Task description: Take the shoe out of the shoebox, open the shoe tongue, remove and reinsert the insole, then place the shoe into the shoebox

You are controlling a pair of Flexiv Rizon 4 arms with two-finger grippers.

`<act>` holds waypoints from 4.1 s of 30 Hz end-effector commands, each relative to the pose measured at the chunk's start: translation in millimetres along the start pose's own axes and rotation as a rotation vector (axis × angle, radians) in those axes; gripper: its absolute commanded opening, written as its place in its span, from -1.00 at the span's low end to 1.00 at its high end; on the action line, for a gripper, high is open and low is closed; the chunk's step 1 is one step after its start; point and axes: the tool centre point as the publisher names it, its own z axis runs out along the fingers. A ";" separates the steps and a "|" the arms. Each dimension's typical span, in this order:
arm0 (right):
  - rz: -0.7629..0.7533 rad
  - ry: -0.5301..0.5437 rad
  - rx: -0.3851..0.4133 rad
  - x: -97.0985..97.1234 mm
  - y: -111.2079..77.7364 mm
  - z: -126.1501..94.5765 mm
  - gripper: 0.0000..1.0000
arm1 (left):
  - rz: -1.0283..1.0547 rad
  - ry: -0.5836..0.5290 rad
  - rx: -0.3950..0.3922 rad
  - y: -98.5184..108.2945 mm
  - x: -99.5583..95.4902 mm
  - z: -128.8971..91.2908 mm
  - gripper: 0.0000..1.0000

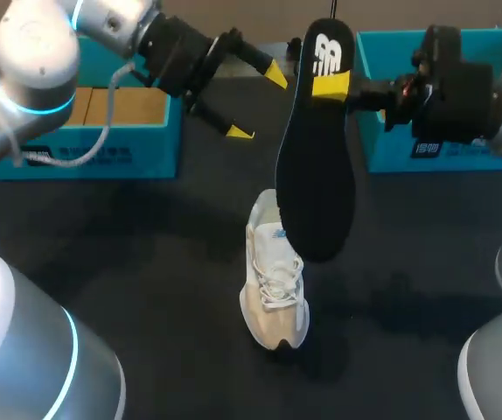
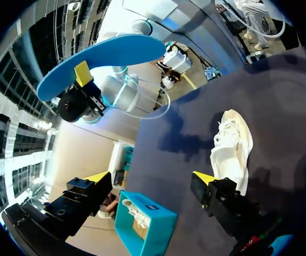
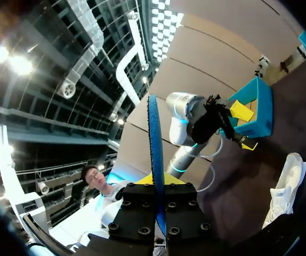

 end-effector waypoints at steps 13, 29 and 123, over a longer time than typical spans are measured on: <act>0.001 0.004 -0.035 -2.3 -8.7 1.0 -1.00 | 0.064 -0.174 0.044 -15.1 1.7 7.1 1.00; 0.270 -0.061 -0.296 -72.1 61.6 4.8 -1.00 | 0.134 -0.290 -0.024 -18.3 4.1 5.0 1.00; 0.702 -0.193 -0.194 -173.0 91.7 38.2 1.00 | 0.257 -0.492 -0.045 -27.9 -11.6 2.6 -1.00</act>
